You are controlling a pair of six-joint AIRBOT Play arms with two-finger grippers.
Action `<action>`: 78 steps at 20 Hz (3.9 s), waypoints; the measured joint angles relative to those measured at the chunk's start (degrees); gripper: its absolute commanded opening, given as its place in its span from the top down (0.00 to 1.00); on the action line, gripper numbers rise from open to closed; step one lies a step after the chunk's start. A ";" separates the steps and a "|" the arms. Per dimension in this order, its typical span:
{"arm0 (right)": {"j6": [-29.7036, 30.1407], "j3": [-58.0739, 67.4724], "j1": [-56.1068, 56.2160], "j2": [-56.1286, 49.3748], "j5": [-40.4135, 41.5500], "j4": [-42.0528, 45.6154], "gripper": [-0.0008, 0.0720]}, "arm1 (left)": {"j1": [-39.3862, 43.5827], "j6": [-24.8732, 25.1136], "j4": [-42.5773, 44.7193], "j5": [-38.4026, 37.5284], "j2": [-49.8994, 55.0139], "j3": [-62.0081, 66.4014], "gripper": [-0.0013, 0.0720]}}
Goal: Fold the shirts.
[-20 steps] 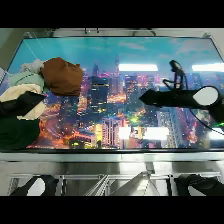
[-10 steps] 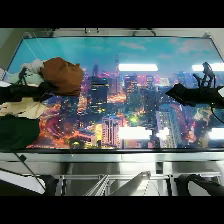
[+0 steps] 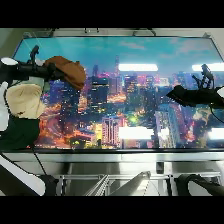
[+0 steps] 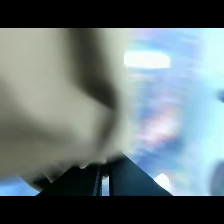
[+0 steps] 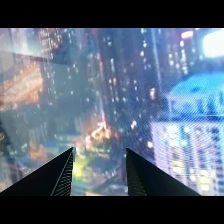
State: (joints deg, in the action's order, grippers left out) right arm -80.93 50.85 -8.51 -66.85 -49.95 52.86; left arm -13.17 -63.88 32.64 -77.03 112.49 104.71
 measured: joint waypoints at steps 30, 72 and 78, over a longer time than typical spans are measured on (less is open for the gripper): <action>9.55 -14.86 -6.58 2.95 -17.81 0.39 0.20 | 12.55 -6.69 14.36 -3.91 -23.23 -33.48 0.02; 26.62 9.35 -7.98 -5.18 -10.86 -26.77 0.17 | 8.02 -6.27 12.57 -13.73 -17.70 -9.62 0.02; 23.52 3.50 -10.49 -7.17 -20.96 -18.12 0.17 | 0.17 -7.85 14.08 -16.52 -18.64 -25.88 0.02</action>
State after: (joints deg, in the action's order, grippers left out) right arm -57.41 54.35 -19.00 -74.02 -70.91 34.74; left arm -12.99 -71.72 46.72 -93.56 93.84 78.83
